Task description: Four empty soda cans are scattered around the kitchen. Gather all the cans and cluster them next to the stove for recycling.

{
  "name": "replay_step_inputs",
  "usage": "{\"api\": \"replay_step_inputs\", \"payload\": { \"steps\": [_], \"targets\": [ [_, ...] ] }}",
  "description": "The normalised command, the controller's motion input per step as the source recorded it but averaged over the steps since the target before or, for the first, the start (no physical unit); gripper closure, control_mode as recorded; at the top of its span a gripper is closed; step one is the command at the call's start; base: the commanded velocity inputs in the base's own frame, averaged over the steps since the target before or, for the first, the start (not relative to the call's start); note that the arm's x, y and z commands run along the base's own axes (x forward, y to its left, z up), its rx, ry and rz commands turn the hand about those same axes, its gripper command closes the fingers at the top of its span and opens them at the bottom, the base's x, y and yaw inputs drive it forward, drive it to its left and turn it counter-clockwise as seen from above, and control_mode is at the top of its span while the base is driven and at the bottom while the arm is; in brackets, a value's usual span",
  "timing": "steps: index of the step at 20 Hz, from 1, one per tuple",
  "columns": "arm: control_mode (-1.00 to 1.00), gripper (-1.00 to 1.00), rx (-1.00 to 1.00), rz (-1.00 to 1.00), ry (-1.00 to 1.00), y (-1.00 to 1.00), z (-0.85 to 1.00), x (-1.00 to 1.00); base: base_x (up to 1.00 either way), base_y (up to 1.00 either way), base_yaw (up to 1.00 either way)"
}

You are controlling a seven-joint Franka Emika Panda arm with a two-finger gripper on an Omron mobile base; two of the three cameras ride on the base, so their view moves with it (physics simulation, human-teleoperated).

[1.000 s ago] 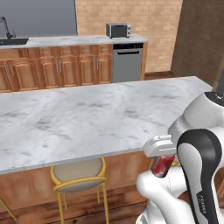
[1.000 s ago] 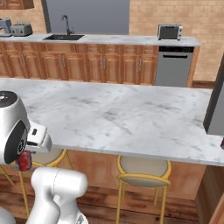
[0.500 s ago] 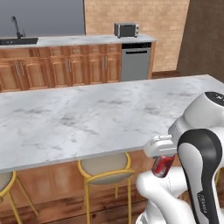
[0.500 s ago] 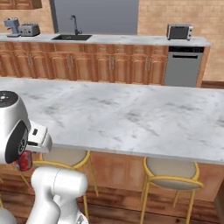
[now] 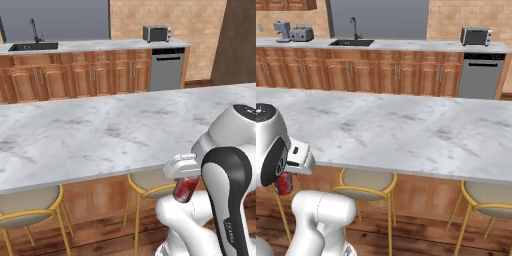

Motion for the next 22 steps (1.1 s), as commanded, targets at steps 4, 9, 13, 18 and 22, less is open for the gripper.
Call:
{"api": "replay_step_inputs", "payload": {
  "steps": [4, 9, 13, 18, 22],
  "targets": [
    [1.0, 1.0, 0.0, 0.0, 0.0, 0.0, 0.0, 0.0, -0.5, 0.56, 0.0],
    [1.0, 1.0, 0.0, 0.0, 0.0, 0.0, 0.0, 0.0, -0.38, 0.54, 0.0],
    [1.0, 1.0, 0.0, 0.0, 0.0, 0.0, 0.0, 0.0, -0.34, 0.6, 0.0],
    [1.0, 1.0, 0.0, 0.0, 0.0, 0.0, 0.0, 0.0, -0.3, 0.69, 0.0],
    [1.0, 1.0, 0.0, 0.0, 0.0, 0.0, 0.0, 0.0, -0.18, 0.69, 0.0]
  ]
}}
